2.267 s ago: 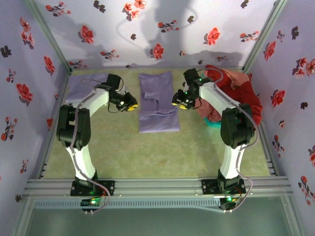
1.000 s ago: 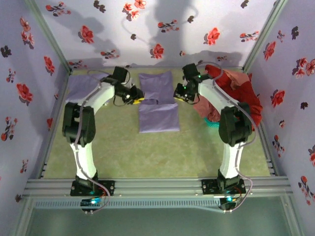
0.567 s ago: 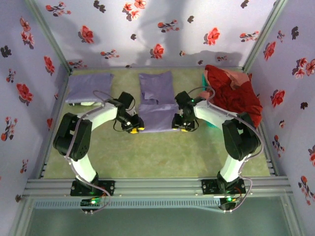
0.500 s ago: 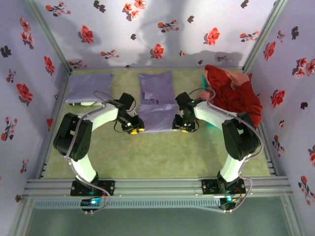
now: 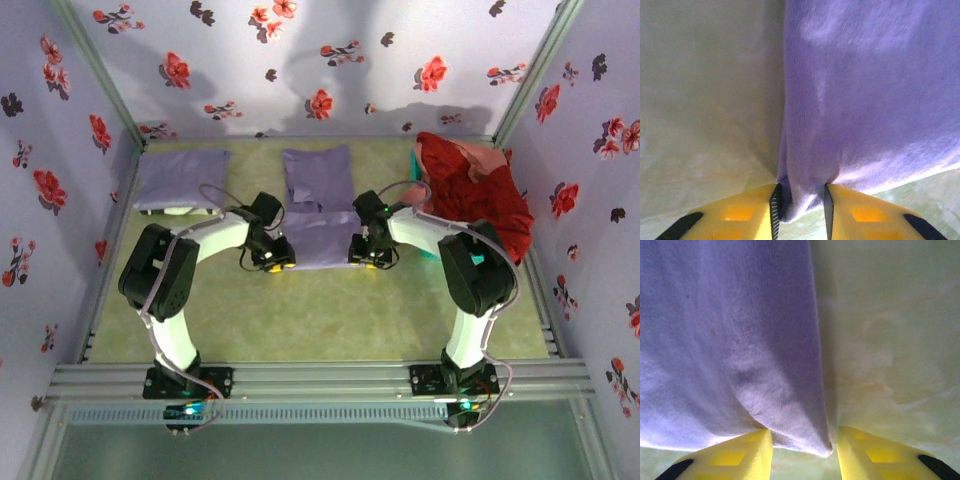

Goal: Fold and stack the t-shirts

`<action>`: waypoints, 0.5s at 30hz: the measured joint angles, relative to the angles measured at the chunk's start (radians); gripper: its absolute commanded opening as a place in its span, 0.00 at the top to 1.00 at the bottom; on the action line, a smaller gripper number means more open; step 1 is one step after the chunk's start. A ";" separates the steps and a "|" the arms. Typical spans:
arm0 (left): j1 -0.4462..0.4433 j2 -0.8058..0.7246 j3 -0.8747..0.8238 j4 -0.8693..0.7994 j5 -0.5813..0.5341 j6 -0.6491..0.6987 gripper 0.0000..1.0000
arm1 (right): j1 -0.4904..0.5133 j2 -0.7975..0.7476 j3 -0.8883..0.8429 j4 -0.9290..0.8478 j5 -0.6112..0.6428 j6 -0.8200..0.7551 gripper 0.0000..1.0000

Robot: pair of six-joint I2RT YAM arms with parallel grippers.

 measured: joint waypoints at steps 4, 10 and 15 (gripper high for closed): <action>-0.004 0.005 0.000 0.028 -0.006 -0.008 0.95 | -0.008 0.006 0.000 0.012 -0.003 -0.010 0.81; -0.011 0.011 0.000 0.042 -0.006 -0.016 1.00 | -0.006 0.008 0.000 0.034 -0.021 -0.010 1.00; -0.020 -0.030 -0.051 0.033 -0.016 -0.019 1.00 | 0.029 -0.043 -0.066 0.046 -0.019 0.011 1.00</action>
